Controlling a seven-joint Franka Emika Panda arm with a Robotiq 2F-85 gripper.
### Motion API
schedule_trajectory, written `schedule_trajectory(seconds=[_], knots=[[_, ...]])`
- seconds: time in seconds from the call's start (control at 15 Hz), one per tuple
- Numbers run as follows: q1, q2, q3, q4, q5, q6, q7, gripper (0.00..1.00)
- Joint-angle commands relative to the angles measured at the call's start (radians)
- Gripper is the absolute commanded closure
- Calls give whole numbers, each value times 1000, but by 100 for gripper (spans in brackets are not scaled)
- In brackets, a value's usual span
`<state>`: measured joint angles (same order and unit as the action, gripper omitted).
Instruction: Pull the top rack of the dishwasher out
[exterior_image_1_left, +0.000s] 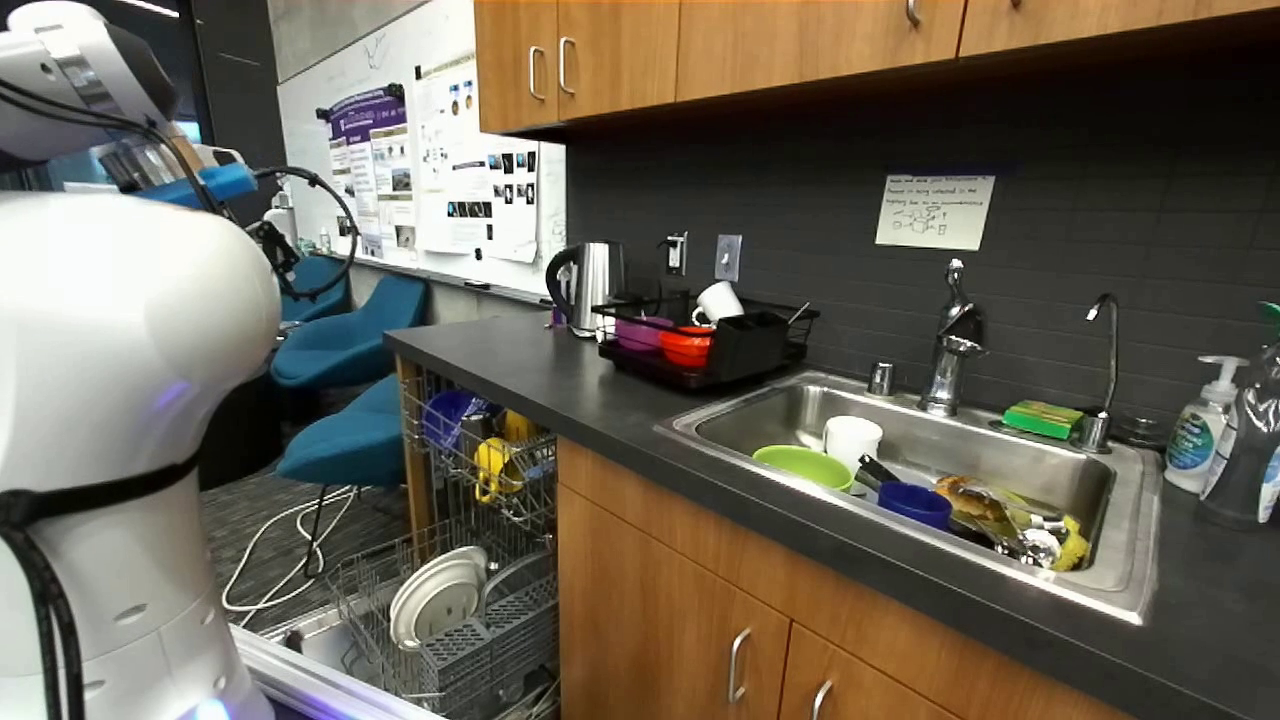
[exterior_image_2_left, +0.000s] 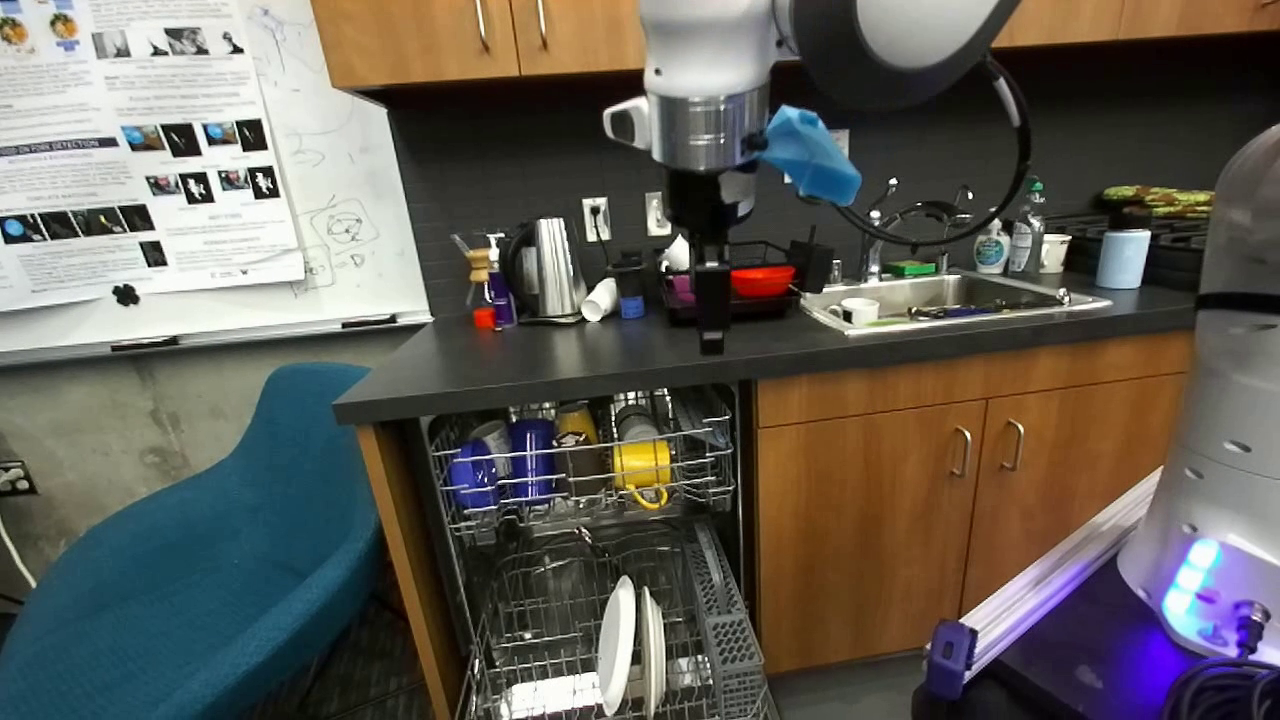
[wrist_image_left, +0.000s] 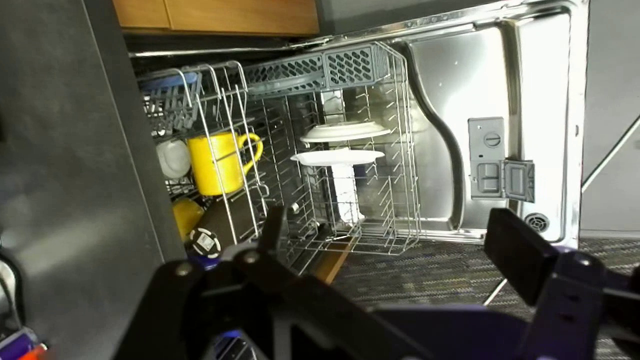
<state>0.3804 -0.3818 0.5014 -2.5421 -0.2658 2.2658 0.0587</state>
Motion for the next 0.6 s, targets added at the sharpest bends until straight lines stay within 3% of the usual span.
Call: schedule_trajectory(seconds=[0.0,0.27,0.53], knots=[[-34,126,53,47,-130,79,117,0],[-67,230,114,62,-350,122,326,0],[-47,322,132,66,-582,99,514,0]])
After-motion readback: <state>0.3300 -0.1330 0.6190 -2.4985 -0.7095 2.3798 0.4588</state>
